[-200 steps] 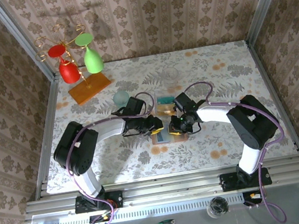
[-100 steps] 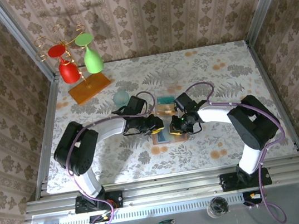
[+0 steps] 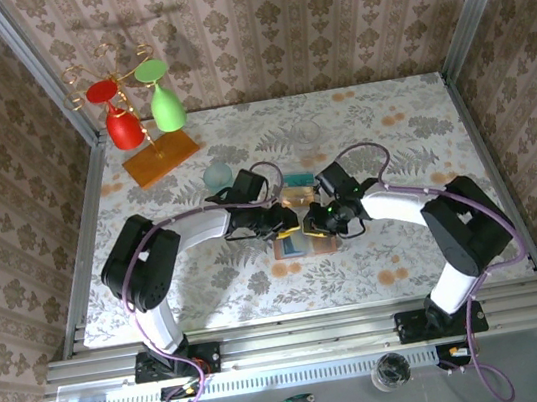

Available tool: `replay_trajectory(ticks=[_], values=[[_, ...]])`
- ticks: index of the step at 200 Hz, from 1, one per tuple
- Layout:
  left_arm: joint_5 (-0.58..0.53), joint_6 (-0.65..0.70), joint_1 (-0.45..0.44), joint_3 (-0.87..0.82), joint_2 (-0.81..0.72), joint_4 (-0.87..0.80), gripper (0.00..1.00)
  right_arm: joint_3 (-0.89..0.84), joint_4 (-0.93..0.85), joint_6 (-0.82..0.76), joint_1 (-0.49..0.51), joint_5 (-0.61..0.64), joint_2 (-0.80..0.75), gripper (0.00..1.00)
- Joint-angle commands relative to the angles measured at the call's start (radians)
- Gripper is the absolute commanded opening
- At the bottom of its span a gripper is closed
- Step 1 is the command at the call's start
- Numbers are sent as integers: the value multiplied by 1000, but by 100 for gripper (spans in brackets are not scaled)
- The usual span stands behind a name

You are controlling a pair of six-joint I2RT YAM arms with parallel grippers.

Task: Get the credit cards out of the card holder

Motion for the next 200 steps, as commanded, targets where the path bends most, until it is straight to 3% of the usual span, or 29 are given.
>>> replay_trajectory(ticks=[1, 83, 137, 200], values=[[16, 13, -15, 51, -11, -16, 27, -5, -50, -10, -20, 22, -71, 22], [77, 20, -61, 169, 86, -38, 30, -8, -302, -133, -123, 168, -245, 28], [105, 16, -72, 219, 158, -47, 34, -42, -285, -131, -132, 143, -232, 40], [110, 21, -72, 236, 171, -40, 39, -61, -212, -119, -132, 89, -146, 44]])
